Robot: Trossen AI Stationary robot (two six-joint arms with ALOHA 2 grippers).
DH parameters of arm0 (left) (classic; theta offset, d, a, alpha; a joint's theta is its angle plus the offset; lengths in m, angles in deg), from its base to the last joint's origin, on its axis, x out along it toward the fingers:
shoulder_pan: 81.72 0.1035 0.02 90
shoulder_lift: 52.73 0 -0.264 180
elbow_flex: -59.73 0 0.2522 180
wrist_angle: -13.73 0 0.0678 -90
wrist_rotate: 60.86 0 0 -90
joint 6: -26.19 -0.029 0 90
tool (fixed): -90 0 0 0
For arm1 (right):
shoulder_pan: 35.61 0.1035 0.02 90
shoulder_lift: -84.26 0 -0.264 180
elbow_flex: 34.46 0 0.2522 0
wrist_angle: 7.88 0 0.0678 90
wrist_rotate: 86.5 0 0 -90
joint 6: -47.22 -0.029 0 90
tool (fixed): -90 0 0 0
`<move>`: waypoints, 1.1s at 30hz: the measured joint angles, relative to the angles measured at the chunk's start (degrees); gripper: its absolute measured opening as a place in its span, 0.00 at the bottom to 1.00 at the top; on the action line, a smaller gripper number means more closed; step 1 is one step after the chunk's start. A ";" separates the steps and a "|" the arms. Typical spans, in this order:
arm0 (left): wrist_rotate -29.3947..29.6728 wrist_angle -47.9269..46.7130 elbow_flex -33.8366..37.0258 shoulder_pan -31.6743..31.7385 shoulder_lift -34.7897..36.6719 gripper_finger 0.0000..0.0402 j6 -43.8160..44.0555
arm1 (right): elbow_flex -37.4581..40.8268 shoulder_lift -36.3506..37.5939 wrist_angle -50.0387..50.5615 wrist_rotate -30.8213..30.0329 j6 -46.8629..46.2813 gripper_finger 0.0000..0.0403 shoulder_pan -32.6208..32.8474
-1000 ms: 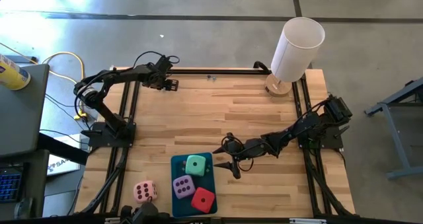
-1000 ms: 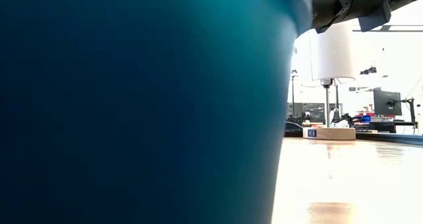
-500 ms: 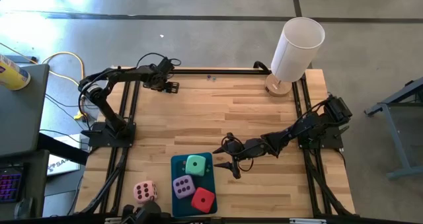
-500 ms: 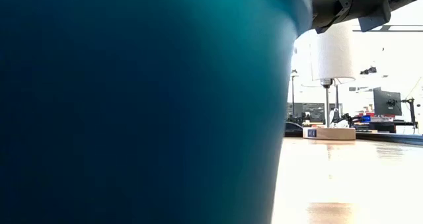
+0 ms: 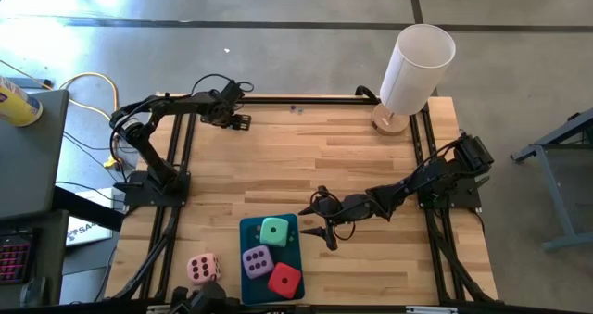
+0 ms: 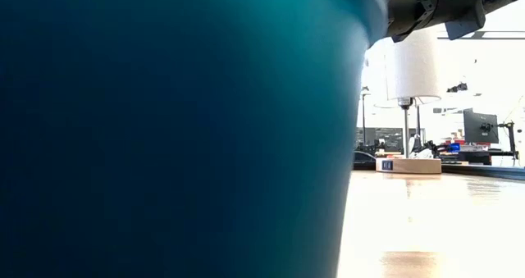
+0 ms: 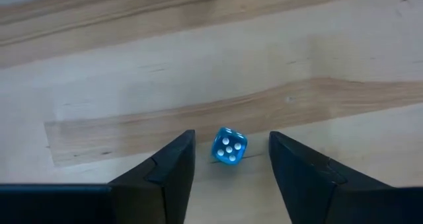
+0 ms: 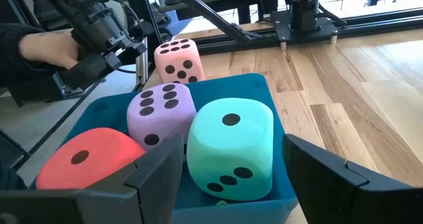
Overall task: Pick & Place Dice
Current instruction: Put the small light blue die into the blue bin
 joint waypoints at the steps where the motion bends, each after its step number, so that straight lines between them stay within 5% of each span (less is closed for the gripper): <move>1: 0.00 -0.02 0.00 0.00 0.00 0.44 0.02 | 0.00 0.00 0.00 0.00 0.00 0.62 0.00; 12: 1.20 0.02 0.00 0.00 0.00 0.24 -0.15 | 0.01 0.00 0.12 0.00 0.00 0.62 0.00; 33: 1.33 0.04 -0.02 -0.14 0.02 0.12 -1.10 | 0.01 0.00 0.37 0.00 0.01 0.62 0.00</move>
